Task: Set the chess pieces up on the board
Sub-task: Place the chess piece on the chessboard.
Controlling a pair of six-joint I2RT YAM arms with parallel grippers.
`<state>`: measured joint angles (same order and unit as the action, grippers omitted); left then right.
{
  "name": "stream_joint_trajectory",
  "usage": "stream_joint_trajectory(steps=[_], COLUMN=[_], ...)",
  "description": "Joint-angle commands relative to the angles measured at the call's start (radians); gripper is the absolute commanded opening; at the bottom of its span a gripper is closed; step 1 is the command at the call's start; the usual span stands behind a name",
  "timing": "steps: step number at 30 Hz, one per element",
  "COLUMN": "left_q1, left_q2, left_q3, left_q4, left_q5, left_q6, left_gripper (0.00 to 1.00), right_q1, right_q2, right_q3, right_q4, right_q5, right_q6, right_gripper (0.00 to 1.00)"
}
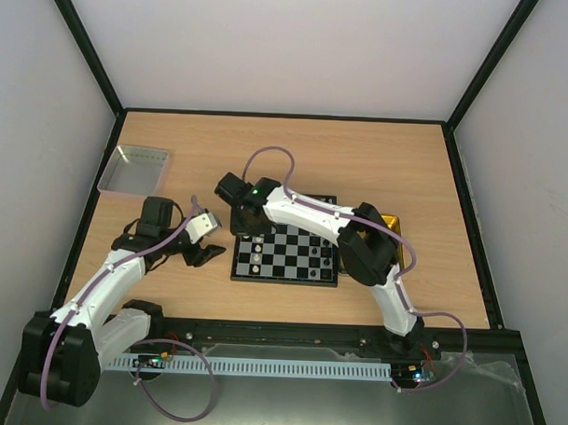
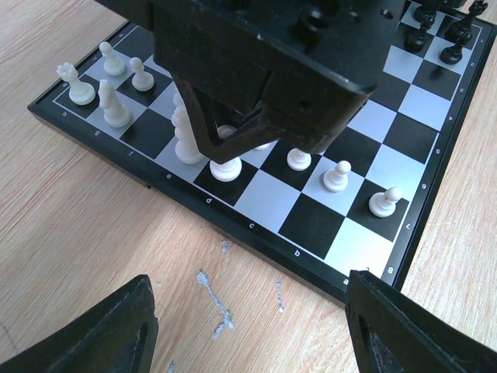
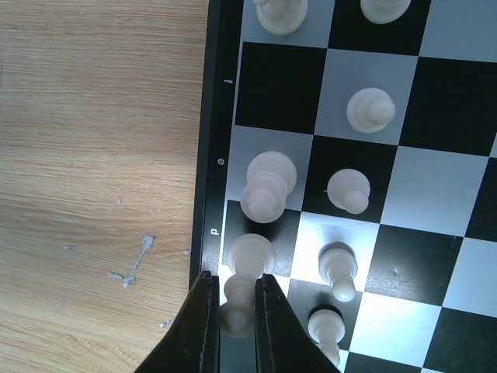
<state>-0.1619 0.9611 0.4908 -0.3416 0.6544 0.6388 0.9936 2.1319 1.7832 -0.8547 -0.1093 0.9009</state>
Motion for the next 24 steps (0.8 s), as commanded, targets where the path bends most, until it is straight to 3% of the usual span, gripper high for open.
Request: stream_joint_trajectory(steps=[1, 12, 24], left_q1=[0.005, 0.005, 0.005], left_q2=[-0.016, -0.017, -0.015], left_q3=[-0.012, -0.013, -0.015], left_q4=[0.009, 0.010, 0.013], left_q5=[0.027, 0.030, 0.031], left_q6=[0.000, 0.003, 0.004], left_gripper=[0.68, 0.69, 0.69], right_q1=[0.007, 0.007, 0.006], right_q2=[0.027, 0.045, 0.044], right_q3=[0.017, 0.016, 0.021], right_q4=[-0.028, -0.023, -0.017], right_q5=[0.020, 0.019, 0.018], right_q6=[-0.002, 0.001, 0.005], right_gripper=[0.02, 0.02, 0.13])
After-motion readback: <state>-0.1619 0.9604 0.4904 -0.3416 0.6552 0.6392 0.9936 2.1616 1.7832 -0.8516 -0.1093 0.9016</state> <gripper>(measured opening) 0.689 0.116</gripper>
